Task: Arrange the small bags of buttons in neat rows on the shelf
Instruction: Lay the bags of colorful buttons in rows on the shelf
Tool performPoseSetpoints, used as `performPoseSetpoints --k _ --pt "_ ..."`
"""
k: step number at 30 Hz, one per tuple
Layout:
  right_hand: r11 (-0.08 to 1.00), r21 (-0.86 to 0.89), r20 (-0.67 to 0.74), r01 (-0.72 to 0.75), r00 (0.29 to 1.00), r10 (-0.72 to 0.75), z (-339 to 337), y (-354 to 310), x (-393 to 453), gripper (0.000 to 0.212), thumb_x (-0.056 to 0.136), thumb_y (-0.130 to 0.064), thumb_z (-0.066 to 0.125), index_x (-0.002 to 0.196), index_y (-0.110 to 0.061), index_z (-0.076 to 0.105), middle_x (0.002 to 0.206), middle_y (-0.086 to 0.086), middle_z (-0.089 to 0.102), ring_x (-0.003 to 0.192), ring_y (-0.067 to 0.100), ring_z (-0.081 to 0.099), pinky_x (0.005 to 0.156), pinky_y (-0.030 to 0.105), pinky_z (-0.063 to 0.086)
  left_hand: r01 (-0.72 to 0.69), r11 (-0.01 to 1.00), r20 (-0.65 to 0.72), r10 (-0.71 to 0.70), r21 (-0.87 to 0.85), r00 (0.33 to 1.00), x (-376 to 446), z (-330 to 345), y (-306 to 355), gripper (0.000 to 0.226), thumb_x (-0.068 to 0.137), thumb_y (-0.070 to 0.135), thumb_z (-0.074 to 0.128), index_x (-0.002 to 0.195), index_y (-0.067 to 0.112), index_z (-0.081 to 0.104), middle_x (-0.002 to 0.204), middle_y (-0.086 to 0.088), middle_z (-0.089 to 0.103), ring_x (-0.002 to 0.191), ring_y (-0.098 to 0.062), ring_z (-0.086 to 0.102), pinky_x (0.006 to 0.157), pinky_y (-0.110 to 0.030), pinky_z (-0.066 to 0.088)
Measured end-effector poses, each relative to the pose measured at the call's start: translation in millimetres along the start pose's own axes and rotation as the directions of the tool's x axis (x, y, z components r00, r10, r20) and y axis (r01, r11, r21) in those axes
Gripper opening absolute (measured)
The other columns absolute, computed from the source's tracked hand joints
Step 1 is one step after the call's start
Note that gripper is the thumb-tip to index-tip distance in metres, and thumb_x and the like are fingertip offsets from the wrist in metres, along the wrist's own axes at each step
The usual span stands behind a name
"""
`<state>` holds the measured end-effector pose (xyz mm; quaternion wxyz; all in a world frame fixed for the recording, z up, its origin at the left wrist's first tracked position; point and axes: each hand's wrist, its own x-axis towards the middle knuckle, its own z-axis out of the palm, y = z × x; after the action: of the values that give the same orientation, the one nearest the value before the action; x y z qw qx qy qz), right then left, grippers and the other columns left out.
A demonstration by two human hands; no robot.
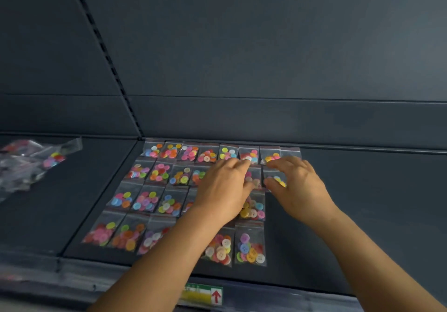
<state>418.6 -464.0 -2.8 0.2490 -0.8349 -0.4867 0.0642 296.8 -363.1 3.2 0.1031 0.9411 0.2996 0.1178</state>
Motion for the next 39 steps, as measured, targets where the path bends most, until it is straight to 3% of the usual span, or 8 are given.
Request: performPoseSetpoints --k 5,9,26,35,39 --pt "0.984 -0.038 0.088 0.176 0.981 -0.172 11 -53 4 0.057 0.092 -0.043 0.049 0.143 -0.023 0.035 0.147 -0.004 0.038 0.137 0.019 0.03 0.111 0.028 0.026 0.084 0.996 -0.027 -0.084 0.029 0.996 -29 -26 -44 0.059 0.096 0.043 0.044 0.149 0.026 0.023 0.153 0.005 0.03 0.141 -0.016 0.026 0.114 -0.032 0.023" --pt "0.967 -0.043 0.156 0.25 0.958 -0.241 34 -99 9 0.06 0.095 -0.045 0.044 0.147 -0.025 0.024 0.153 -0.006 0.027 0.142 0.017 0.019 0.115 0.028 0.015 0.146 0.989 -0.036 -0.145 0.034 0.989 -52 -44 -91 0.063 0.096 0.042 0.045 0.15 0.027 0.017 0.152 0.006 0.029 0.139 -0.016 0.027 0.114 -0.032 0.025" --pt "0.958 0.028 0.18 0.284 0.942 -0.284 175 -330 40 0.054 0.096 -0.04 0.044 0.145 -0.021 0.03 0.15 -0.005 0.033 0.139 0.015 0.025 0.112 0.026 0.022 0.212 0.976 -0.074 -0.208 0.043 0.975 -138 -120 -333 0.06 0.097 0.039 0.046 0.149 0.022 0.022 0.148 0.003 0.034 0.137 -0.017 0.028 0.111 -0.03 0.026" --pt "0.952 0.04 0.262 0.303 0.916 -0.302 223 -392 72 0.051 0.098 -0.032 0.043 0.146 -0.021 0.029 0.15 -0.004 0.034 0.139 0.016 0.027 0.113 0.028 0.024 0.315 0.948 -0.099 -0.31 0.035 0.945 -143 -131 -419 0.055 0.096 0.036 0.047 0.146 0.021 0.029 0.147 0.002 0.037 0.136 -0.018 0.032 0.112 -0.033 0.028" --pt "0.954 0.031 0.307 0.298 0.906 -0.293 243 -404 100 0.052 0.097 -0.031 0.045 0.146 -0.025 0.028 0.149 -0.003 0.035 0.138 0.021 0.028 0.112 0.039 0.03 0.367 0.93 -0.127 -0.361 0.03 0.924 -132 -136 -449 0.053 0.098 0.035 0.043 0.146 0.019 0.03 0.149 0.0 0.034 0.137 -0.02 0.031 0.113 -0.034 0.027"
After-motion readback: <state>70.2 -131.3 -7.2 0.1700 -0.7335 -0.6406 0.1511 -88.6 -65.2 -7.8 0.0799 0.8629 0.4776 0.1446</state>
